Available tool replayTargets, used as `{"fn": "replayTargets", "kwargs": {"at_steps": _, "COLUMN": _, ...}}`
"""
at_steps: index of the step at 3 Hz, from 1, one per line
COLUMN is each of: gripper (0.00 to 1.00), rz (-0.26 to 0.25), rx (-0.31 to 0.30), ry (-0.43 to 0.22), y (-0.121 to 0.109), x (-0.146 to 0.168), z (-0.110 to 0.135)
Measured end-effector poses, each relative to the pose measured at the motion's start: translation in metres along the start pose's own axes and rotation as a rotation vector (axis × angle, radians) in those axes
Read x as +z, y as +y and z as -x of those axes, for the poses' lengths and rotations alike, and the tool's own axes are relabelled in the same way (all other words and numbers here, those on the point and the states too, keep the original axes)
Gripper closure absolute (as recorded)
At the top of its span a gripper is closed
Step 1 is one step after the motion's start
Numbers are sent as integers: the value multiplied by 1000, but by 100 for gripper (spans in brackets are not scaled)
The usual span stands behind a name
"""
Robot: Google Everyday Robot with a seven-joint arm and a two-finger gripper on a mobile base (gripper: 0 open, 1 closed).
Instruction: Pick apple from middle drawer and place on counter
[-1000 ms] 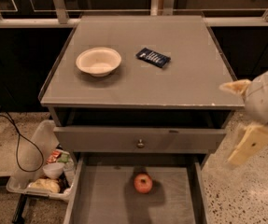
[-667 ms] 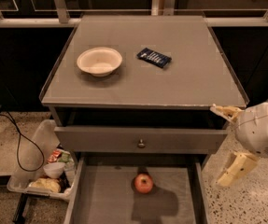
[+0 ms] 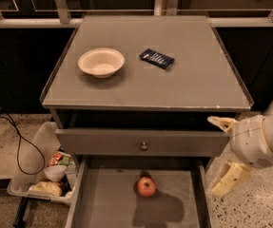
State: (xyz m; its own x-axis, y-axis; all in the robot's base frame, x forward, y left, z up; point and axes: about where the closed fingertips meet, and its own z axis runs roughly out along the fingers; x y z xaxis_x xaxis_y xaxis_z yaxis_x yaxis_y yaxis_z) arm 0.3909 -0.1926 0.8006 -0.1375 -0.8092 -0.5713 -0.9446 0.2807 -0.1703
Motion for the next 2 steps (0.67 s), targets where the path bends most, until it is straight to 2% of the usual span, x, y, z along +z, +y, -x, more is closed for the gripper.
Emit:
{"fn": "replayTargets", "kwargs": {"at_steps": 1, "gripper": 0, "rz": 30, "rx": 52, "ry": -67, "y": 11, "x": 43, "z": -12}}
{"fn": "replayTargets", "kwargs": {"at_steps": 2, "gripper": 0, "rz": 58, "rx": 67, "ry": -116, "y": 18, "x": 89, "z": -25}}
